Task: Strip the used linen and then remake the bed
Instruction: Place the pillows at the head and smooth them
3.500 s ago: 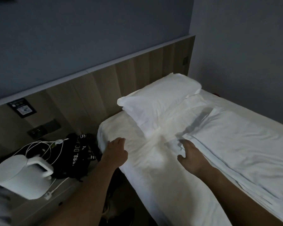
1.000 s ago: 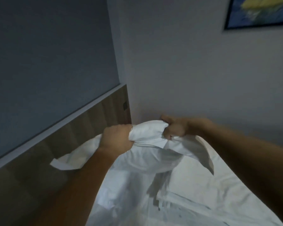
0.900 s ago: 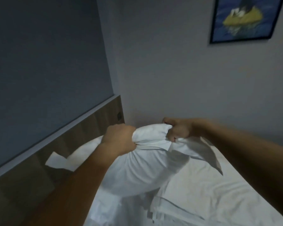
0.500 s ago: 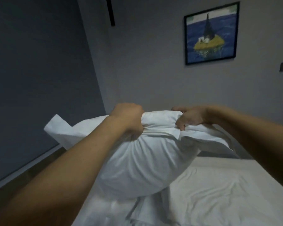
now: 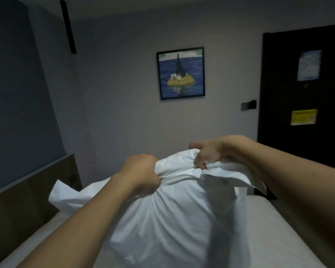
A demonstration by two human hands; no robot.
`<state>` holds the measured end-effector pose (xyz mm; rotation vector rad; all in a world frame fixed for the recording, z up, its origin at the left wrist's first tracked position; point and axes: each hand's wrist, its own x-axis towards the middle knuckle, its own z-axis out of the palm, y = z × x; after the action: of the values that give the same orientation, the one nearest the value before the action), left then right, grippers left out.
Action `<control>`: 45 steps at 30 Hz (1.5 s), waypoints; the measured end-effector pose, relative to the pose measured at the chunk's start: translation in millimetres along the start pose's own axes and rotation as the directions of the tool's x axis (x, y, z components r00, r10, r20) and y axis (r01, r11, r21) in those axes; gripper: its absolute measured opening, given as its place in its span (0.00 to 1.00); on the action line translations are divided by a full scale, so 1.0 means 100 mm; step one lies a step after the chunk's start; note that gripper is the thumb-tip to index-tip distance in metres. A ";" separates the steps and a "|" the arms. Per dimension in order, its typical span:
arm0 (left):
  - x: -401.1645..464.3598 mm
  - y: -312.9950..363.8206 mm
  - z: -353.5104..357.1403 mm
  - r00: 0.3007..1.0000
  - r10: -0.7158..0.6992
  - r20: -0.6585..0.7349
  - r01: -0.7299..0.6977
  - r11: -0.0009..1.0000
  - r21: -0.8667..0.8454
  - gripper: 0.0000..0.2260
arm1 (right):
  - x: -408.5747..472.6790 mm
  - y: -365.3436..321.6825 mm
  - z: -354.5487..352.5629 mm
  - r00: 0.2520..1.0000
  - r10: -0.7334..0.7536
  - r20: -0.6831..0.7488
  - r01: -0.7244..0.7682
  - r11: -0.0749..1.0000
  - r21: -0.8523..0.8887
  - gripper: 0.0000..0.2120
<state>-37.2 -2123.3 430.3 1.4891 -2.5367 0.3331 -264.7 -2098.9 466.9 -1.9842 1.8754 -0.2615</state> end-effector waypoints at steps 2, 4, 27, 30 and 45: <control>0.05 0.53 0.32 0.999 0.032 -0.040 -0.033 0.999 -0.034 0.13 | -0.17 0.52 0.05 0.999 0.046 -0.015 -0.046 0.998 -0.033 0.17; 0.03 1.09 0.67 0.996 0.046 -0.079 -0.051 0.997 -0.065 0.13 | -0.34 1.09 0.14 0.997 0.068 -0.027 -0.069 0.997 -0.036 0.15; 0.25 4.40 2.42 0.949 0.011 0.316 0.053 0.980 -0.194 0.29 | -1.43 4.77 1.09 0.998 -0.036 0.048 0.052 0.914 -0.401 0.54; 0.25 4.50 2.59 0.899 0.031 0.436 0.078 0.971 -0.228 0.31 | -1.42 4.89 1.23 0.995 0.022 0.099 0.027 0.880 -0.474 0.39; 1.40 4.41 1.82 0.976 -0.002 0.220 0.033 0.990 -0.136 0.14 | -0.84 5.05 0.33 0.958 -0.115 -0.264 -0.046 0.843 -0.535 0.15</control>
<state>-498.3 -2083.4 248.9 1.5713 -2.6474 -0.0129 -719.3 -2022.6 242.9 -2.4569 2.2902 -0.0256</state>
